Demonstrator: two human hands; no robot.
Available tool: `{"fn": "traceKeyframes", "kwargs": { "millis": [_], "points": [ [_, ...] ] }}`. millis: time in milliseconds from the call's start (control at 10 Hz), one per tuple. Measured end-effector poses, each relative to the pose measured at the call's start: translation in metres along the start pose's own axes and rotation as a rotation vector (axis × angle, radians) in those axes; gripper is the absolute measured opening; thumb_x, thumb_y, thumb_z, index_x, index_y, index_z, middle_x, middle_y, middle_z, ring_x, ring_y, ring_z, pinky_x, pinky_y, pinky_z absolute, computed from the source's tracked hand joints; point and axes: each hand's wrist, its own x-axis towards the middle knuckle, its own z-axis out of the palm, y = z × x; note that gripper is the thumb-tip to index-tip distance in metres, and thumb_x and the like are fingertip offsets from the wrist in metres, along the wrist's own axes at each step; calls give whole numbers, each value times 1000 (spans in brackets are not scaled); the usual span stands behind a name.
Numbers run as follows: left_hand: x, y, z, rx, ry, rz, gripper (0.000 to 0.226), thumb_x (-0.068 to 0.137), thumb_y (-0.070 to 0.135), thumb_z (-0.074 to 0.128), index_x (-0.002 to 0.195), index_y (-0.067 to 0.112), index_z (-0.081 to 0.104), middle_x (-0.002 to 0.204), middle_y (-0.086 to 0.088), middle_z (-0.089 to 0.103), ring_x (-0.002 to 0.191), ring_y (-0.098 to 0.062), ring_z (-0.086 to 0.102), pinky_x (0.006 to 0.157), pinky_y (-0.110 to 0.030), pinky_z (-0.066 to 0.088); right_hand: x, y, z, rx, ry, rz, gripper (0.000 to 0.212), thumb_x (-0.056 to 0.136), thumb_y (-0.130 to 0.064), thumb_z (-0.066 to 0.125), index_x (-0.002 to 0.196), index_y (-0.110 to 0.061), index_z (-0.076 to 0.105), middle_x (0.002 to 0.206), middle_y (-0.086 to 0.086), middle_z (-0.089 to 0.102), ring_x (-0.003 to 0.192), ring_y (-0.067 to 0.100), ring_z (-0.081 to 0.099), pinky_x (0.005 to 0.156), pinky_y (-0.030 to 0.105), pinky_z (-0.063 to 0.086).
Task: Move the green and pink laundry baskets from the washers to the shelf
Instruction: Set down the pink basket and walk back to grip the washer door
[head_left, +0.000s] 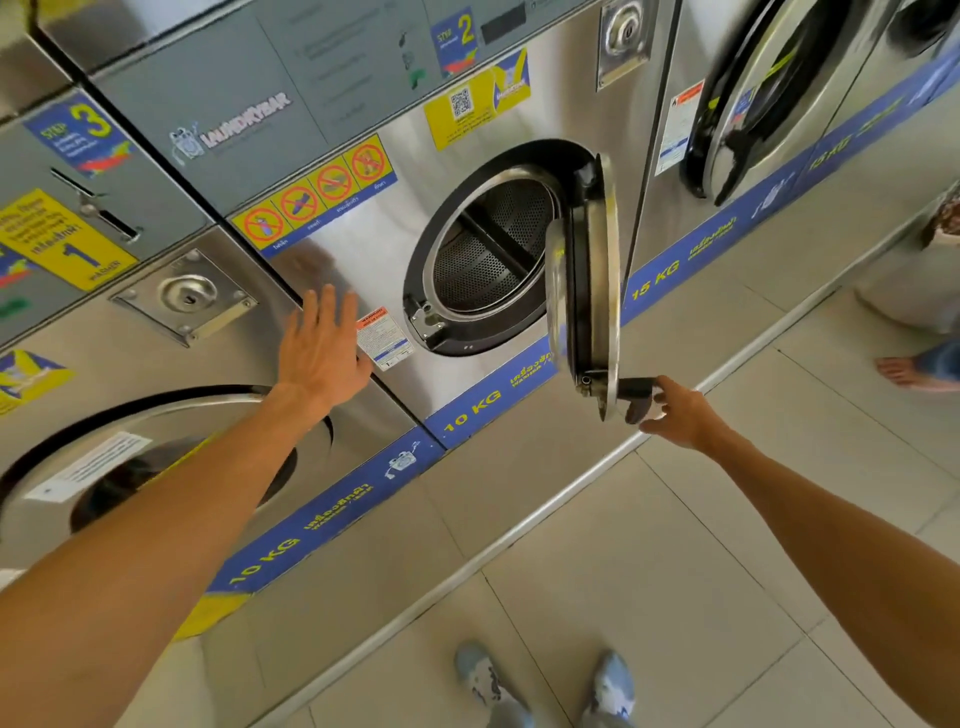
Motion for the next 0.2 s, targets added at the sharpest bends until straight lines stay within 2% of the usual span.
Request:
{"fn": "traceKeyframes", "kwargs": {
  "millis": [100, 200],
  "points": [
    [-26, 2, -21, -123, -5, -31, 91, 86, 47, 68, 154, 7, 24, 158, -24, 28, 146, -41, 28, 113, -53, 38, -28, 1, -10, -62, -77, 35, 85, 80, -22, 82, 151, -14, 36, 138, 20, 55, 118, 36, 61, 102, 44, 50],
    [-55, 4, -43, -267, -35, -69, 86, 86, 52, 64, 153, 11, 29, 154, -17, 37, 141, -35, 37, 108, -48, 41, -54, -20, -24, -84, -91, -8, 81, 81, -29, 81, 149, -13, 39, 137, 19, 57, 120, 35, 60, 103, 43, 49]
  ]
}}
